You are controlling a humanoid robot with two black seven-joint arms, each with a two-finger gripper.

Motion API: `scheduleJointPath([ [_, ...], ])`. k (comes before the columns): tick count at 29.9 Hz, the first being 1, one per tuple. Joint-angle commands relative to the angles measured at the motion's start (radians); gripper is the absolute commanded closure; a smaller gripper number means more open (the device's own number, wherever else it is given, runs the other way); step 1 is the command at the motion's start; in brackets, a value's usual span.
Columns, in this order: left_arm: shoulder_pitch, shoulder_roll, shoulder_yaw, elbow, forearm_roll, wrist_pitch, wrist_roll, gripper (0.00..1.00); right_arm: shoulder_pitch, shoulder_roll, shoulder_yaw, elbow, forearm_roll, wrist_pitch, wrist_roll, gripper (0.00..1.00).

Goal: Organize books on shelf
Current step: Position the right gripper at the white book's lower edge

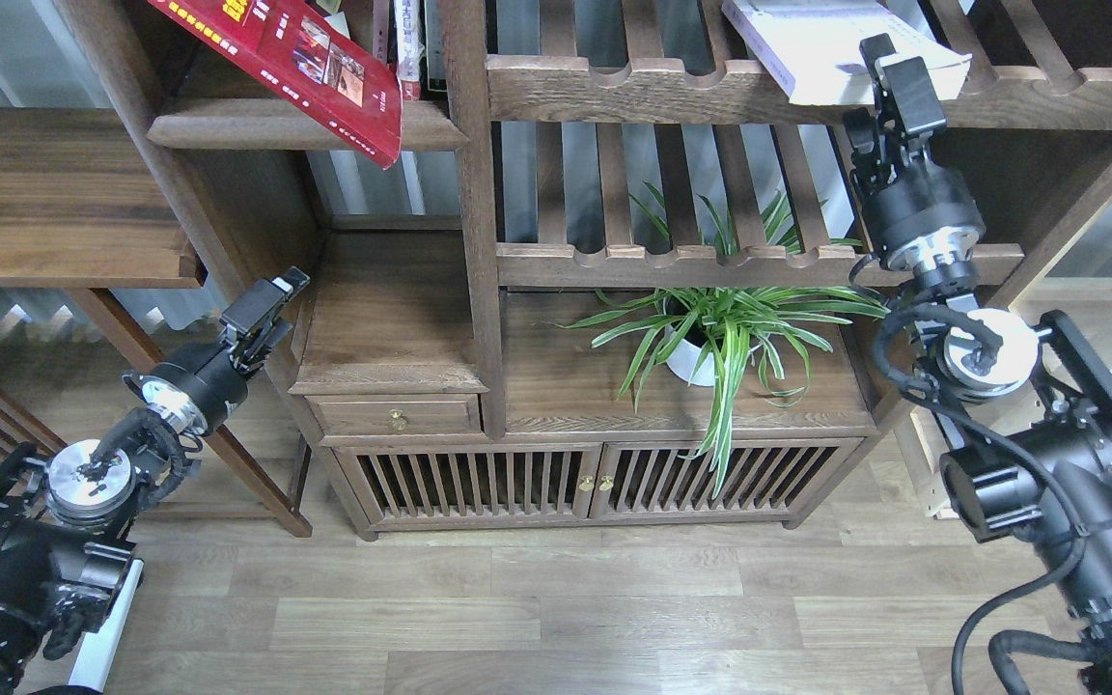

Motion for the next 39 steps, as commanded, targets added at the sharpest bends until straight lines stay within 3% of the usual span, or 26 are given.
scheduleJointPath([
  [1, 0.000, -0.001, -0.001, 0.000, -0.012, 0.000, -0.004, 0.01, 0.005, 0.000, 0.000, -0.001, -0.001, -0.008, 0.000, 0.01],
  [8, 0.002, 0.000, 0.002, -0.003, -0.081, 0.000, -0.004, 0.01, 0.005, 0.000, 0.003, -0.001, 0.001, -0.029, 0.001, 0.06],
  [29, 0.005, 0.006, 0.002, -0.009, -0.083, 0.000, -0.004, 0.01, 0.045, 0.032, 0.023, -0.058, -0.002, 0.023, 0.014, 0.63],
  [33, 0.008, 0.006, 0.002, -0.009, -0.081, 0.000, -0.004, 0.01, 0.045, 0.043, 0.051, -0.058, -0.001, 0.025, 0.031, 0.84],
  [39, 0.011, 0.006, 0.002, -0.011, -0.083, 0.000, -0.004, 0.01, 0.046, 0.054, 0.063, -0.053, 0.001, 0.023, 0.031, 0.89],
])
